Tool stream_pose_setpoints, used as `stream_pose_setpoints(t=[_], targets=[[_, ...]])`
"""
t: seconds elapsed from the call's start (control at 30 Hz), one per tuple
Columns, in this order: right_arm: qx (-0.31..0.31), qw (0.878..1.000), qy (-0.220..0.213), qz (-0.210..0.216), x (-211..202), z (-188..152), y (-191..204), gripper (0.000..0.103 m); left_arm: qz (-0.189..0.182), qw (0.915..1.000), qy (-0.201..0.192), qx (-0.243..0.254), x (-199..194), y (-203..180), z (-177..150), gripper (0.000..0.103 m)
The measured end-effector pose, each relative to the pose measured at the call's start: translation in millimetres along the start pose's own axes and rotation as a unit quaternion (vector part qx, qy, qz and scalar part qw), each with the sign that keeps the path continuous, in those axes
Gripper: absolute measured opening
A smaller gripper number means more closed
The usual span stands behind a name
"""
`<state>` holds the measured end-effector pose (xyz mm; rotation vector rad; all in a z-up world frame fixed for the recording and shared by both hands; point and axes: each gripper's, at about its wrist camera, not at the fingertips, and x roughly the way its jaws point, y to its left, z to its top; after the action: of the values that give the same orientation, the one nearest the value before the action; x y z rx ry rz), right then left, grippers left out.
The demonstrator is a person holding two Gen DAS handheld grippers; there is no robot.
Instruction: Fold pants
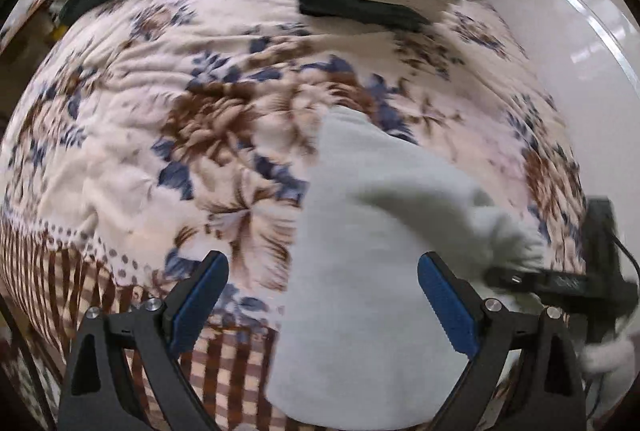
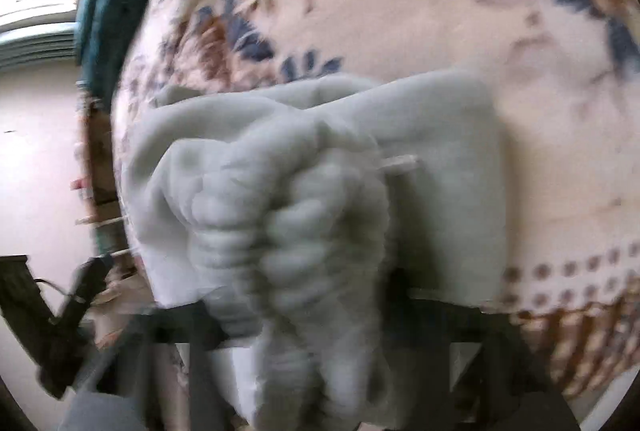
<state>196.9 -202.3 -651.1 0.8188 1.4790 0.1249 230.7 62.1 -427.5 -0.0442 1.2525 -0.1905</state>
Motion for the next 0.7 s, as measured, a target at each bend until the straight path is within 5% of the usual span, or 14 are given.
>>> stream_pose_setpoints(t=[0.2,0.27,0.4,0.47,0.5,0.7], targets=[[-0.006,0.992,-0.117,-0.055,-92.5,-13.2,-4.7,0.041,-0.046,0.9988,0.008,-0.016,-4.5,-9.1,7.3,0.096],[0.017,0.99,-0.116,-0.079,-99.6,-7.3,-31.9,0.04,-0.064,0.9978,0.012,-0.016,-0.1,-20.5,11.3,0.097],[0.059,0.994,-0.041,-0.079,-60.5,0.0,-76.2,0.049,-0.085,0.9958,0.029,-0.014,25.0,-46.6,30.6,0.097],[0.061,0.996,-0.018,-0.062,-49.0,3.8,-82.3,0.084,-0.104,0.9934,0.048,-0.01,45.6,-59.8,50.3,0.097],[0.076,0.995,-0.008,-0.065,-48.3,3.7,-87.6,0.088,-0.106,0.9928,0.055,-0.006,53.6,-63.8,57.4,0.096],[0.135,0.99,-0.032,0.005,-61.2,-32.3,-107.4,0.088,-0.109,0.9859,0.124,0.027,122.3,-82.9,98.4,0.097]])
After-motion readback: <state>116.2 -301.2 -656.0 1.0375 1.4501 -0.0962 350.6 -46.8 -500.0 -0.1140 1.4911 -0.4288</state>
